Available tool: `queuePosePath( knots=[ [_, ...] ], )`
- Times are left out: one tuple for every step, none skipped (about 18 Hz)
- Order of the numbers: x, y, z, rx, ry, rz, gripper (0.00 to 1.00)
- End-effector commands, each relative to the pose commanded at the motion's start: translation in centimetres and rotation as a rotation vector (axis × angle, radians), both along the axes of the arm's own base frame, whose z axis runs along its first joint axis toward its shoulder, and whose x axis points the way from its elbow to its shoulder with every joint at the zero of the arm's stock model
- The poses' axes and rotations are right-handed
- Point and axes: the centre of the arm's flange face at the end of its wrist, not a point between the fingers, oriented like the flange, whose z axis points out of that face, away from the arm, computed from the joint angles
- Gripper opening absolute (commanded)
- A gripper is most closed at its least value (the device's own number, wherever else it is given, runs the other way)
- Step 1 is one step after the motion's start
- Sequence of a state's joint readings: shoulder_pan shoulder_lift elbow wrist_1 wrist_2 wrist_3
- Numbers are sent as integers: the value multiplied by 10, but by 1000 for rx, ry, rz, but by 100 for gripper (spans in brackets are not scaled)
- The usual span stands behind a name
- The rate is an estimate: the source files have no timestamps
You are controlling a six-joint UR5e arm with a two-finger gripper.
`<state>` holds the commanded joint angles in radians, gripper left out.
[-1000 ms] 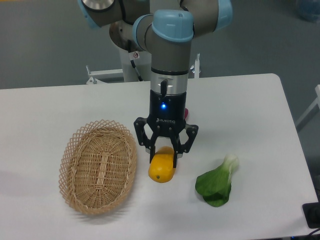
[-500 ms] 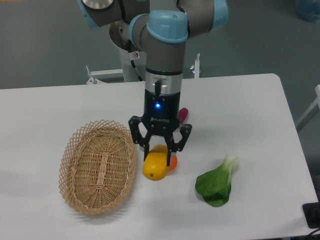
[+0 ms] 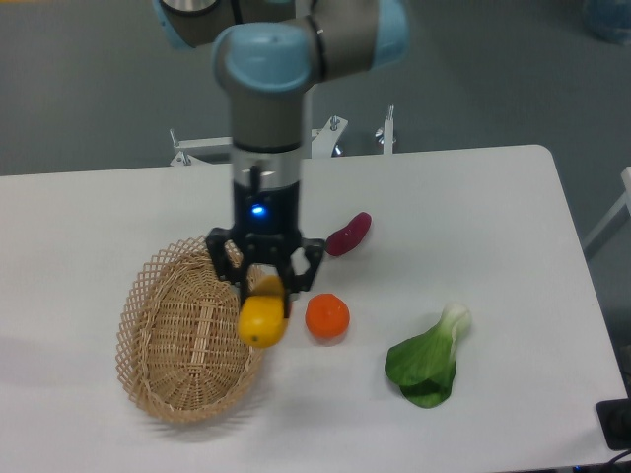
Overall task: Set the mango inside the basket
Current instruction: 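Carry the mango over the wicker basket and lower it inside, then open the gripper to release the mango into the basket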
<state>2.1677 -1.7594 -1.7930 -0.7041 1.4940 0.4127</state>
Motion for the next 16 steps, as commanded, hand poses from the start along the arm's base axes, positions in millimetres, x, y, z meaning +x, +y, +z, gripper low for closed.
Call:
queuePosePath(
  knots=[
    [9,0,-12,-16,-22,-3,34],
    [21,2,-23,-28,-43,-12,35],
    [30,7,-33,-44,-51,-29,36],
    [37,12,-45,-66,-58,-42,36],
    [38,17,-60,-89,-68,-48,36],
    [43,21,-71,-105,-76,-60,36],
    [49,25,-79,-116,-83,-69,36],
    [56,28,-87,-128,-89,-82,37],
    [58,29,-91,-135,-92,-88,37],
    [57,31,-94,-139,-94,-90,37],
    [57,32,-99,-147,-96,-96,37],
    [57,34,-108,-159,-101,-97,37],
    [57,35,-119,-179,-100,-98,37],
    [70,39,-131,-226,-58,-111,37],
    [72,39,-135,-238,-52,-112,37],
    [72,39,-137,-241,-52,-110,37]
  ],
)
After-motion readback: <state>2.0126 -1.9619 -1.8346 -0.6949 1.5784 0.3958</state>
